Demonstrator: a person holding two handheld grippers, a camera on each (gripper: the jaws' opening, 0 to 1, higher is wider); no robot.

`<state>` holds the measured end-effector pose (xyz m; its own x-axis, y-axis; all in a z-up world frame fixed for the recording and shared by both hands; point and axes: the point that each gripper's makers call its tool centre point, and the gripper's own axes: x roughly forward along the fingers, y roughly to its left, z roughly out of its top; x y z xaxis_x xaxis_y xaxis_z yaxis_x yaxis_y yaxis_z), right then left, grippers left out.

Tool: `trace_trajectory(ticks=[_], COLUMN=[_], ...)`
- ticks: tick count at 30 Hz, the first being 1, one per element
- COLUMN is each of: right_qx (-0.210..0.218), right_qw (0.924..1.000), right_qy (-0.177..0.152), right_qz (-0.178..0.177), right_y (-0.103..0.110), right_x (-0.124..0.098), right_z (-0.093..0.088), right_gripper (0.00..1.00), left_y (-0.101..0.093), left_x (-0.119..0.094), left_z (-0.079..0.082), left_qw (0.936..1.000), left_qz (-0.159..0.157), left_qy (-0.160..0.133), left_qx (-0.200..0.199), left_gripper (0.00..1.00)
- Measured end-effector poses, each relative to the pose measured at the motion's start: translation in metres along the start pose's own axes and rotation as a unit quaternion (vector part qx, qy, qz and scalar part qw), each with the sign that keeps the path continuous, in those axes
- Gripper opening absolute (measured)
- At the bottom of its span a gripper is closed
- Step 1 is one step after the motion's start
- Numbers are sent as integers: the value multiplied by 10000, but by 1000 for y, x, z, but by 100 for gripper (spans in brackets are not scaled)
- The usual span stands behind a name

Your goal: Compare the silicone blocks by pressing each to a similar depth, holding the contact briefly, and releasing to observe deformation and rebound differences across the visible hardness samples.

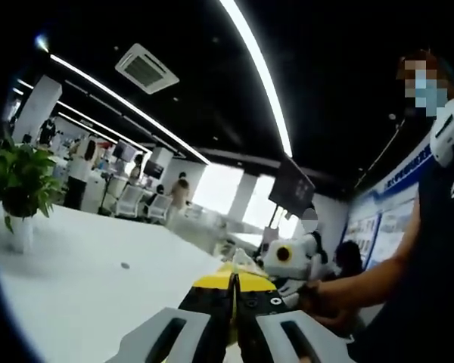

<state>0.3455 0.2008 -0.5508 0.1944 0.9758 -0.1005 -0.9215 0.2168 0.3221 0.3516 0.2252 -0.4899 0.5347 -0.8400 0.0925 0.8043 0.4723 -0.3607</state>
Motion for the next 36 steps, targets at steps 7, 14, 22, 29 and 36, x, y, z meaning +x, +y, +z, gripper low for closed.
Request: trace_trajectory(ticks=[7, 14, 22, 29, 36], right_qx=[49, 184, 7, -29, 85], right_qw=[10000, 9998, 9997, 9998, 9996], right_qy=[60, -54, -245, -210, -266], right_qz=[-7, 62, 18, -20, 0], right_y=[3, 10, 8, 6, 5], right_x=[1, 3, 3, 3, 5], right_z=[-3, 4, 12, 9, 7], right_gripper=[2, 7, 11, 16, 30], left_y=[1, 0, -4, -10, -13], left_x=[-2, -3, -2, 0, 2], left_z=[-2, 7, 15, 21, 24], left_qw=[9994, 9994, 9993, 9986, 9984], left_qz=[83, 102, 39, -91, -171], left_qy=[126, 29, -116, -231, -260], left_qx=[-313, -318, -357, -462, -477], left_gripper=[0, 0, 0, 0, 0])
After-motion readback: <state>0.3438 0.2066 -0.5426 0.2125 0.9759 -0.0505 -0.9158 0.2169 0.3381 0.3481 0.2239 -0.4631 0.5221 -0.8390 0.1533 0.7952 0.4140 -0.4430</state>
